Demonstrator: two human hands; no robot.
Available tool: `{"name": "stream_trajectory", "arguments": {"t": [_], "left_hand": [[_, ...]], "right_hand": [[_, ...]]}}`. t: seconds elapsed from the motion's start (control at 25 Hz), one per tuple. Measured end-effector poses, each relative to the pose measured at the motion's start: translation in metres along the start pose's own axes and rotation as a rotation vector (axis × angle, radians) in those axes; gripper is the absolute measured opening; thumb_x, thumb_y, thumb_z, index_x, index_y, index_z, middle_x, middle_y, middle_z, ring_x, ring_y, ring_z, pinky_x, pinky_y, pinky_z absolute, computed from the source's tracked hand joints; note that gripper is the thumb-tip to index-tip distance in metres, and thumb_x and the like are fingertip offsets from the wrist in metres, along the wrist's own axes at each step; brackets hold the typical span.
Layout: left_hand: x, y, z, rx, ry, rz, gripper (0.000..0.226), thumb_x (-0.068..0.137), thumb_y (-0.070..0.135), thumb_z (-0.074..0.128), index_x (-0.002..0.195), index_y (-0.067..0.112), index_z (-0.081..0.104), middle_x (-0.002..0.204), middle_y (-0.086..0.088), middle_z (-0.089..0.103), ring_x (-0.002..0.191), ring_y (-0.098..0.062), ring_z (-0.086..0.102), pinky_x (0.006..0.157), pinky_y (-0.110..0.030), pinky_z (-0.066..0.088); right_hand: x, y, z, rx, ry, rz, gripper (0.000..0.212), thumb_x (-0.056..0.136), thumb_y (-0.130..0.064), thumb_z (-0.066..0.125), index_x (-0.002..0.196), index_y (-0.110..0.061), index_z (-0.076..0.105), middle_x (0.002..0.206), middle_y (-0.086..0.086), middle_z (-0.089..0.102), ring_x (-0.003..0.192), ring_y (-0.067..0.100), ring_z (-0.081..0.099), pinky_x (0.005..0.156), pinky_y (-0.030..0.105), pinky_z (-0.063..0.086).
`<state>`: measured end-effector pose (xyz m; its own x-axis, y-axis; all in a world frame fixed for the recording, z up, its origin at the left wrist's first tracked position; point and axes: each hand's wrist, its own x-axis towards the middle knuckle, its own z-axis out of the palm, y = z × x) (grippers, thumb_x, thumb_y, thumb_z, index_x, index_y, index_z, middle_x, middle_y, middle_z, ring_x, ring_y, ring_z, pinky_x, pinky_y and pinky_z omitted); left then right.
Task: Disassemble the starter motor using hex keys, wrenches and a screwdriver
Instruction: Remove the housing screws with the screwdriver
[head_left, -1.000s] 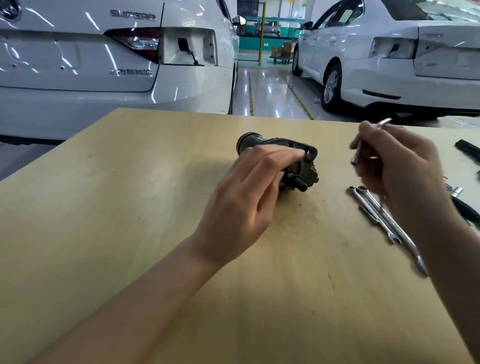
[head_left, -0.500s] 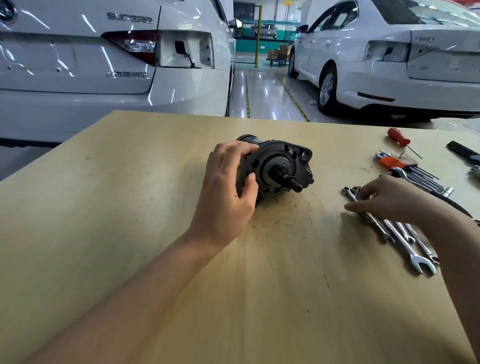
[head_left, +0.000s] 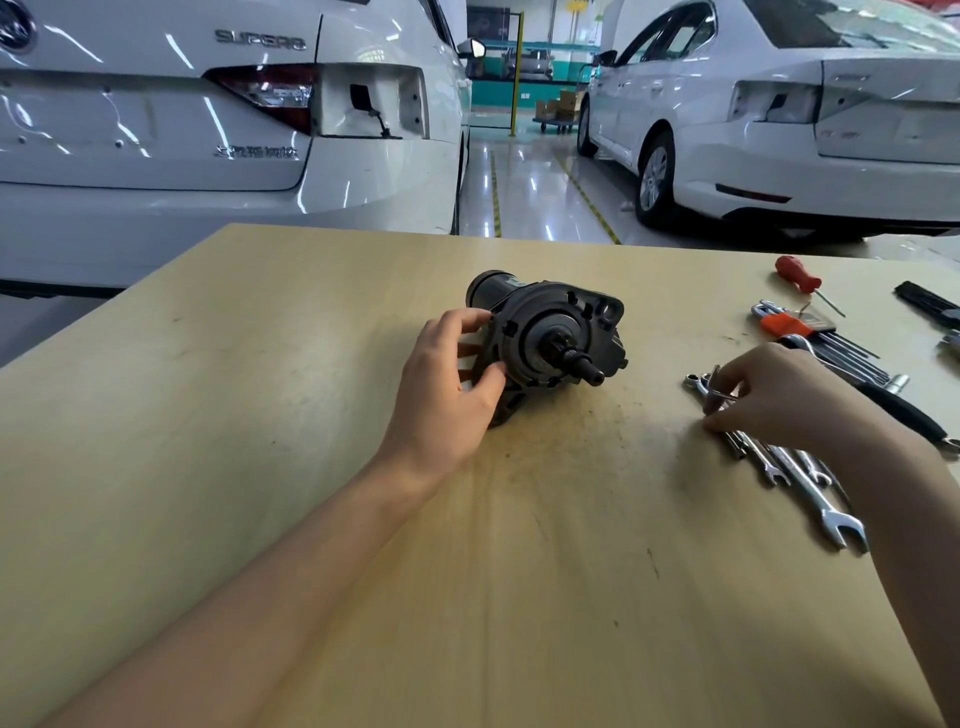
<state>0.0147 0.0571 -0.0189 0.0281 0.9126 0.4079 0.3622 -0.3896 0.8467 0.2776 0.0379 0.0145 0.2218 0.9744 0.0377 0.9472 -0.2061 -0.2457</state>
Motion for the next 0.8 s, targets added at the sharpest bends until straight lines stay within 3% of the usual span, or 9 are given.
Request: {"name": "stream_trajectory", "arguments": {"t": [0.12,0.24,0.32,0.44,0.52,0.64,0.8], "left_hand": [[0.001,-0.004,0.000,-0.023,-0.036,-0.001,0.037,0.088,0.008,0.065,0.122,0.018,0.055,0.118,0.004,0.060,0.098,-0.004,0.059,0.079,-0.011,0.048],[0.001,-0.005,0.000,-0.047,-0.046,0.003,0.039,0.087,0.005,0.067,0.122,0.018,0.056,0.114,0.004,0.062,0.096,-0.007,0.060,0.078,-0.013,0.049],[0.002,-0.006,-0.001,-0.061,-0.046,0.004,0.039,0.086,0.003,0.067,0.121,0.017,0.057,0.110,0.004,0.063,0.095,-0.011,0.061,0.078,-0.017,0.051],[0.004,-0.006,-0.002,-0.070,-0.051,0.024,0.042,0.085,-0.002,0.066,0.121,0.019,0.059,0.098,0.014,0.062,0.087,-0.010,0.061,0.075,-0.018,0.051],[0.004,-0.005,-0.002,-0.063,-0.061,0.038,0.044,0.085,-0.004,0.065,0.122,0.020,0.058,0.094,0.019,0.059,0.084,-0.005,0.059,0.075,-0.018,0.050],[0.009,-0.007,-0.004,-0.049,-0.051,0.033,0.045,0.086,-0.006,0.063,0.123,0.018,0.059,0.094,0.014,0.060,0.084,-0.006,0.058,0.076,-0.017,0.049],[0.014,-0.013,-0.008,-0.059,-0.043,-0.003,0.044,0.088,-0.003,0.063,0.125,0.020,0.058,0.102,-0.005,0.064,0.090,-0.021,0.062,0.078,-0.023,0.052]], "right_hand": [[-0.001,-0.004,-0.001,0.016,0.045,-0.018,0.002,0.076,-0.013,0.074,0.074,-0.011,0.074,0.060,0.003,0.054,0.062,0.020,0.050,0.052,0.028,0.034],[-0.006,-0.018,-0.001,0.160,0.201,-0.091,0.027,0.082,-0.019,0.069,0.070,0.004,0.067,0.055,0.018,0.052,0.053,0.023,0.042,0.050,0.033,0.029],[-0.007,-0.032,0.003,0.351,0.208,-0.138,0.033,0.089,-0.022,0.062,0.083,0.011,0.065,0.065,0.028,0.054,0.056,0.032,0.041,0.053,0.035,0.031],[-0.014,-0.046,0.008,0.701,0.029,-0.175,0.023,0.094,-0.028,0.058,0.093,-0.012,0.074,0.056,0.004,0.046,0.045,0.014,0.035,0.042,0.021,0.030],[-0.017,-0.047,0.011,0.726,-0.075,-0.223,0.017,0.095,-0.034,0.056,0.098,-0.030,0.072,0.045,-0.003,0.044,0.037,0.008,0.031,0.035,0.016,0.026],[-0.013,-0.046,0.015,0.618,0.020,-0.292,0.019,0.096,-0.033,0.053,0.092,-0.025,0.070,0.040,-0.006,0.041,0.033,0.005,0.030,0.035,0.010,0.025],[-0.011,-0.048,0.019,0.715,0.192,-0.208,0.016,0.091,-0.034,0.060,0.081,-0.025,0.068,0.039,-0.011,0.036,0.037,0.007,0.025,0.035,0.014,0.021]]}}
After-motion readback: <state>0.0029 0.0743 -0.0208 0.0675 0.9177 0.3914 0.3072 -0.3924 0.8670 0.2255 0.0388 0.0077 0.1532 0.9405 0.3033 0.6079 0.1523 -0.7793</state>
